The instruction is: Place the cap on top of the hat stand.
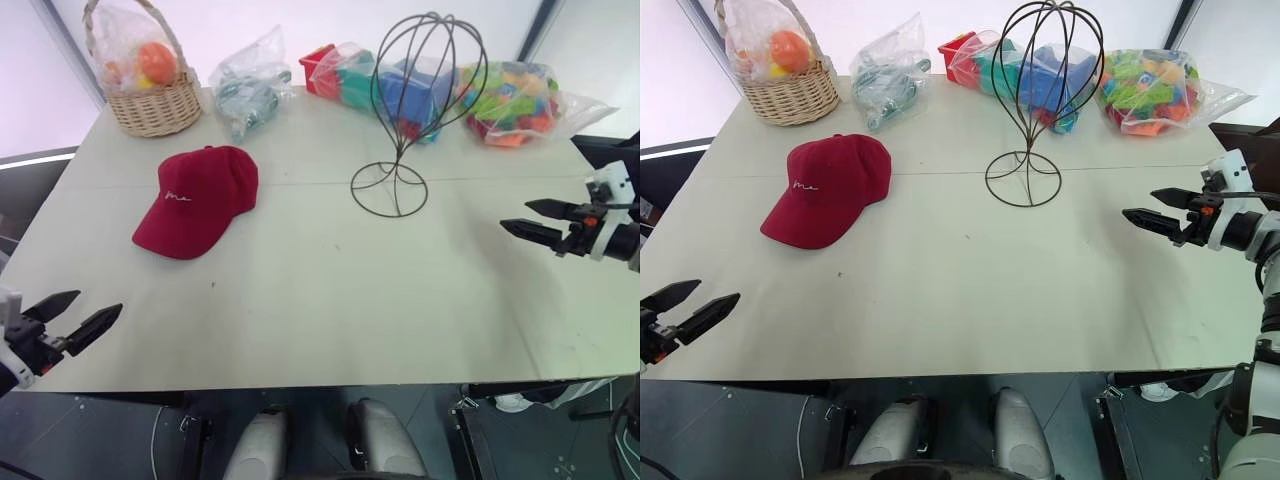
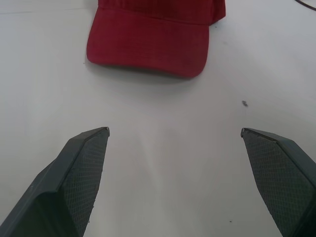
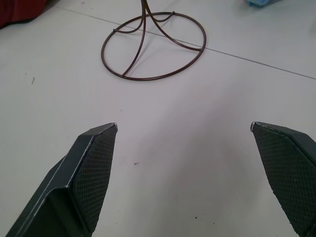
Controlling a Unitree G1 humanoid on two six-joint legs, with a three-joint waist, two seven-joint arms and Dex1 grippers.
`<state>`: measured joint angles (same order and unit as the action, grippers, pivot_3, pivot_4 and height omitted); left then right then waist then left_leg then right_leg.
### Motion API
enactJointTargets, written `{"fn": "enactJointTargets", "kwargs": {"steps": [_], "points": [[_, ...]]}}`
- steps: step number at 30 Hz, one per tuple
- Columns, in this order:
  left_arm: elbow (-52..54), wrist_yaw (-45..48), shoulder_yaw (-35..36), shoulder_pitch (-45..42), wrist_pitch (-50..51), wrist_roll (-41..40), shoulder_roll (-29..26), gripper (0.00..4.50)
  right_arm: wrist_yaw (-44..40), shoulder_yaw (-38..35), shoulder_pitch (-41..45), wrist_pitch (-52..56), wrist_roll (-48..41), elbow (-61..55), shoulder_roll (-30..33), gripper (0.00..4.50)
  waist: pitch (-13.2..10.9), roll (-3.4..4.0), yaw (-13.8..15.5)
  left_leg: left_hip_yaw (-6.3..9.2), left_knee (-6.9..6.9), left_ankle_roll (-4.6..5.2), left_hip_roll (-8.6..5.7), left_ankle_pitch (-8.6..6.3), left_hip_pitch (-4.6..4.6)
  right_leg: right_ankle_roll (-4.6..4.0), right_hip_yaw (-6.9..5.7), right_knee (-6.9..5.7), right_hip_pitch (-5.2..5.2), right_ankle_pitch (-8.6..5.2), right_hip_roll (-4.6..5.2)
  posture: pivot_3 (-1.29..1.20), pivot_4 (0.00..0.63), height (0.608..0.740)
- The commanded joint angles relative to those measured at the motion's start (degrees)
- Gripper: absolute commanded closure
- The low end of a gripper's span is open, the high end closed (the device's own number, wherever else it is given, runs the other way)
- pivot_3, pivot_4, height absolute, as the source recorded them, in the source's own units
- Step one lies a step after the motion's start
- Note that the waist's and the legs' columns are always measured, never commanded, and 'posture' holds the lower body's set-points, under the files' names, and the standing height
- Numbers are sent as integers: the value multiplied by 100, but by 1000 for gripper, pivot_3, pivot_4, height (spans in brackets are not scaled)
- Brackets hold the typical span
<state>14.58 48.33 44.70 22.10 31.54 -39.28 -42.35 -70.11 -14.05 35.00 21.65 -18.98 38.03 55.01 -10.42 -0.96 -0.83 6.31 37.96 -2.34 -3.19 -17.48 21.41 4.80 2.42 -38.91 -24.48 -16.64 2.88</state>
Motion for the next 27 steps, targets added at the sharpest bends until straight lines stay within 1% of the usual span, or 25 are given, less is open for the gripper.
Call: {"fn": "enactJointTargets", "kwargs": {"steps": [1,14,27], "points": [[-22,-65,188,-49,-146,53,-41,0,-17,-116,-107,73,-149,-344,9,52,0,0,1,0,0,0,0,0,0,0,0,0,0,0,0,0,150,739],[-140,-79,156,-216,-208,116,-65,0,43,-198,-518,367,-360,-892,15,52,0,0,3,0,0,0,0,0,0,0,0,0,0,0,0,0,150,739],[-357,-158,163,-378,-495,308,-54,0,120,-123,-376,261,-302,-774,-23,52,0,0,4,0,0,0,0,0,0,0,0,1,0,0,0,0,150,739]]}}
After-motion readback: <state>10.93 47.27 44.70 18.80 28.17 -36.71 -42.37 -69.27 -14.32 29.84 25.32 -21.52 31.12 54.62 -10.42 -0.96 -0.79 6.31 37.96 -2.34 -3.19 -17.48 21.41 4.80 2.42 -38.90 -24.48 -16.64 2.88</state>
